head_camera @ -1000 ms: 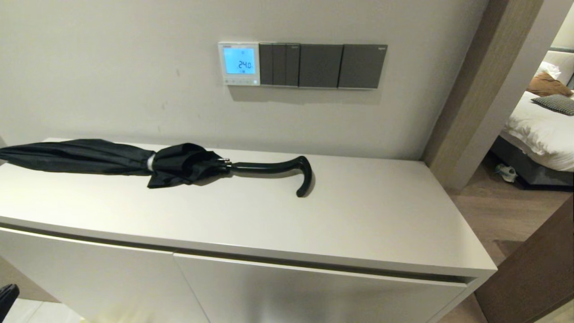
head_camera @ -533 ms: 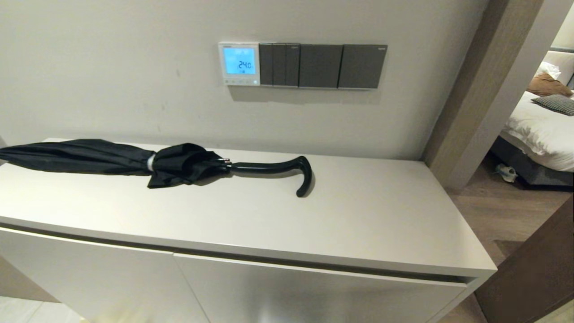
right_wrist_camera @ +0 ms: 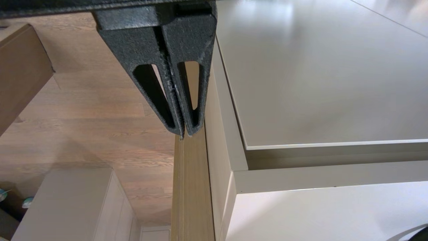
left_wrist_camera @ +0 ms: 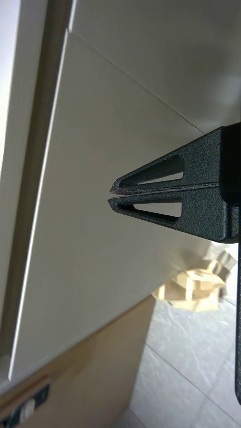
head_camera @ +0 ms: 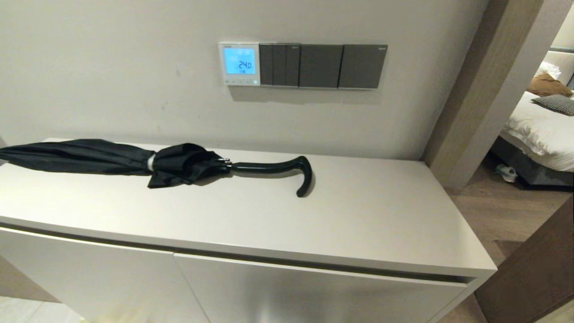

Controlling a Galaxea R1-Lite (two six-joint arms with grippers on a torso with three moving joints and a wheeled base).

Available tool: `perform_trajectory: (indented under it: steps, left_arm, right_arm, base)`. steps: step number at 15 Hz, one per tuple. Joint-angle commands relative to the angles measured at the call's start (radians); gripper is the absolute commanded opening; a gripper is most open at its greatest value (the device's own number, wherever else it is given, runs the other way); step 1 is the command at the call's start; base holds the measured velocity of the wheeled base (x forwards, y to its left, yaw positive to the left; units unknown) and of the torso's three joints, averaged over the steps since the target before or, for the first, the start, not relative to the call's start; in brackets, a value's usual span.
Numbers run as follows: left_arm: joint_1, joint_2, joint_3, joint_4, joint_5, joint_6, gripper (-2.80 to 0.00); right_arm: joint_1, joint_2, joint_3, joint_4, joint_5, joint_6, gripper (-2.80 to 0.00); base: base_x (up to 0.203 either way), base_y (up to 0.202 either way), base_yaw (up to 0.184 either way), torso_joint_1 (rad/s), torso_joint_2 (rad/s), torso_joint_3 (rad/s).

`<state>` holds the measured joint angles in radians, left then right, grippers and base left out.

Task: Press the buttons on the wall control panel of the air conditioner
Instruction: Turn off the central air conditioner

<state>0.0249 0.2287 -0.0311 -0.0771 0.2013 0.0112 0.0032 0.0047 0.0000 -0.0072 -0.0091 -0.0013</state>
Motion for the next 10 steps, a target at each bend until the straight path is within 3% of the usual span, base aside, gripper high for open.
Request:
perform_trajectory:
  steps: [1, 3, 7, 10]
  left_arm:
    - [0.000, -0.047, 0.001, 0.000, -0.037, 0.001, -2.80]
    - [-0.008, -0.101, 0.003, 0.025, -0.080, 0.000, -2.80]
    - [-0.013, -0.181, -0.045, 0.226, -0.140, -0.005, -2.80]
    - [-0.013, -0.225, -0.049, 0.238, -0.143, -0.001, -2.80]
  right_arm:
    - [0.000, 0.001, 0.003, 0.000, 0.000, 0.000, -2.80]
    - [-0.001, 0.001, 0.003, 0.000, 0.000, 0.000, -2.80]
    - [-0.001, 0.000, 0.003, 0.000, 0.000, 0.000, -2.80]
    - [-0.001, 0.000, 0.003, 0.000, 0.000, 0.000, -2.80]
  base:
    - [0.000, 0.000, 0.000, 0.000, 0.00, 0.000]
    - [0.000, 0.000, 0.000, 0.000, 0.00, 0.000]
    - [0.000, 0.000, 0.000, 0.000, 0.00, 0.000]
    - [0.000, 0.000, 0.000, 0.000, 0.00, 0.000]
